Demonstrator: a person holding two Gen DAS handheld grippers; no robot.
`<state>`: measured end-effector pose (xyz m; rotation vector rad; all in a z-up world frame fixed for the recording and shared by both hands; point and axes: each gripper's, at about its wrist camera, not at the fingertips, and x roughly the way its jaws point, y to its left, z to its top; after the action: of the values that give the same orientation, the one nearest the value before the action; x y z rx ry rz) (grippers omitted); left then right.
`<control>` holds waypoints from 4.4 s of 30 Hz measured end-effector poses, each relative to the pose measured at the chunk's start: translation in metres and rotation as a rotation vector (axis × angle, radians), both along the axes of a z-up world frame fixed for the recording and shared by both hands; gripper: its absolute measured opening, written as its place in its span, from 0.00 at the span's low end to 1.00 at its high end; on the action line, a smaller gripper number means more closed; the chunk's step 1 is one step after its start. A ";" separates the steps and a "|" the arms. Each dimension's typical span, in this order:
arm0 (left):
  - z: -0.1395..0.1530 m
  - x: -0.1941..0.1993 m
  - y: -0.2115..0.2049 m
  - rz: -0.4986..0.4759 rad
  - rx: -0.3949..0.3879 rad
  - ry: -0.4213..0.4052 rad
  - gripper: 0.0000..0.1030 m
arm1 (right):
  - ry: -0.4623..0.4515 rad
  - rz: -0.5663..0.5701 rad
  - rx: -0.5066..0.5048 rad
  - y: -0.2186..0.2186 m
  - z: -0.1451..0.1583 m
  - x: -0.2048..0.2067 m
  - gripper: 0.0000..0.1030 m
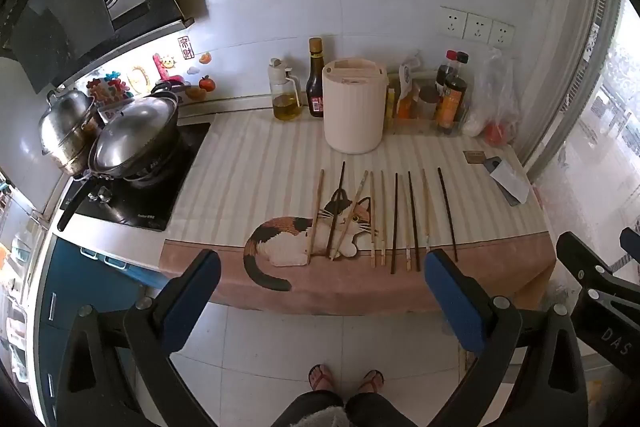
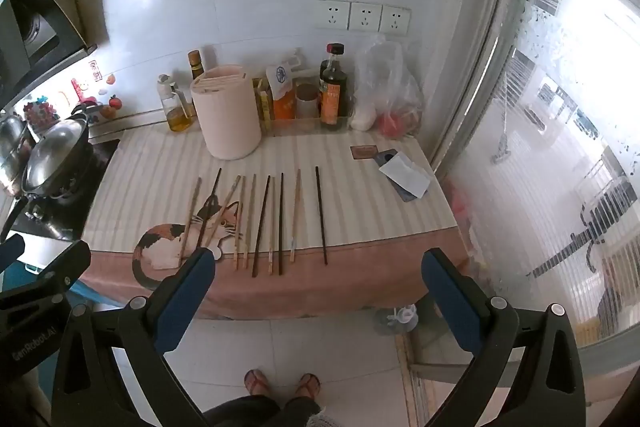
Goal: Organize utensils
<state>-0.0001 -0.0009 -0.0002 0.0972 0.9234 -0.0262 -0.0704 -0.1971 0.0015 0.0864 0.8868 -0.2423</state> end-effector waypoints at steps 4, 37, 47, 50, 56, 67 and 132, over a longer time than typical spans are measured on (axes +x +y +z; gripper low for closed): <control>-0.001 0.000 -0.002 0.001 -0.013 0.012 1.00 | 0.001 0.001 0.004 0.000 0.001 0.000 1.00; 0.014 0.005 -0.002 -0.013 -0.037 -0.011 1.00 | -0.017 -0.006 -0.007 0.006 0.011 -0.005 1.00; 0.014 0.005 -0.002 -0.014 -0.038 -0.013 1.00 | -0.018 -0.006 -0.006 0.006 0.014 -0.006 1.00; 0.014 0.005 -0.002 -0.015 -0.038 -0.013 1.00 | -0.019 -0.005 -0.006 0.007 0.012 -0.006 1.00; 0.014 0.005 -0.003 -0.015 -0.038 -0.013 1.00 | -0.020 -0.008 -0.009 0.008 0.018 -0.005 1.00; 0.016 0.006 -0.003 -0.013 -0.036 -0.018 1.00 | -0.028 -0.002 -0.015 0.007 0.020 -0.005 1.00; -0.281 0.279 0.027 0.001 0.068 0.435 0.60 | 0.319 0.019 0.460 -0.014 -0.249 0.257 0.39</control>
<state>0.2785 0.0260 -0.2815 0.1579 1.3589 -0.0153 0.1862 -0.2116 -0.2475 0.4762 1.2492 -0.0293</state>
